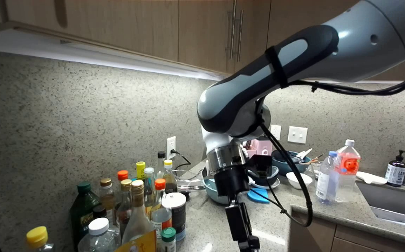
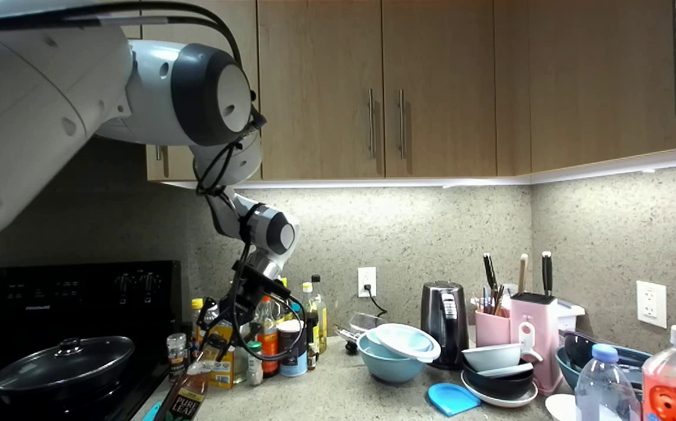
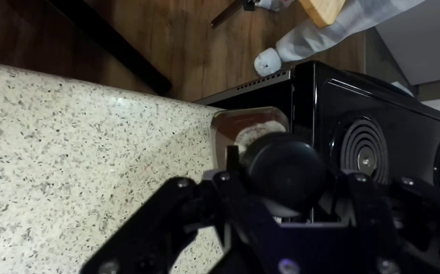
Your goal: Lay the bottle with the black cap down.
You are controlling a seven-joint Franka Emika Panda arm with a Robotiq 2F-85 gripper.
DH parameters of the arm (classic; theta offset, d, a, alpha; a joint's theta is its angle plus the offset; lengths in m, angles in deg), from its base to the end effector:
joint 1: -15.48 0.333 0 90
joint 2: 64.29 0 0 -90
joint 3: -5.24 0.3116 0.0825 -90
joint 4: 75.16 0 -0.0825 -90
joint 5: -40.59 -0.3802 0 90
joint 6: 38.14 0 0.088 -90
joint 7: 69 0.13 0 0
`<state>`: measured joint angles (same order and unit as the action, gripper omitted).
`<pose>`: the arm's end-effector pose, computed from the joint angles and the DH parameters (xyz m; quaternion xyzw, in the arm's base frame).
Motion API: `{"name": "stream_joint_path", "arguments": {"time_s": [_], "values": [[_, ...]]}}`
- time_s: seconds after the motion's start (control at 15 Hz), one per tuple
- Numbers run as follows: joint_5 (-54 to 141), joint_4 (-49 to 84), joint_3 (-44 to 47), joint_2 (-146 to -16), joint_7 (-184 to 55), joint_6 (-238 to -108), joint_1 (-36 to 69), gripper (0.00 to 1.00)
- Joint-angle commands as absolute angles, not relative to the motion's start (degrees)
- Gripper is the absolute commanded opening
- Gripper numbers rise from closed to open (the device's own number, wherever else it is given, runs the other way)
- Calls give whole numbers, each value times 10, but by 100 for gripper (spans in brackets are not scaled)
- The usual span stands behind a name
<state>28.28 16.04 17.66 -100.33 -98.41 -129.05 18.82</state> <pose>0.5736 0.1792 0.2286 -0.8788 -0.3286 0.2808 0.2023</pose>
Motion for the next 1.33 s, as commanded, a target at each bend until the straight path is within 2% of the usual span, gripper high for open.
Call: {"name": "stream_joint_path", "arguments": {"time_s": [0.0,0.4,0.93,1.27], "values": [[249,80,184,-1065,-1006,-1215,164,19],[227,8,186,-1119,-1001,-1190,149,19],[223,22,177,-1113,-997,-1417,147,19],[209,21,177,-1113,-989,-1482,139,19]]}}
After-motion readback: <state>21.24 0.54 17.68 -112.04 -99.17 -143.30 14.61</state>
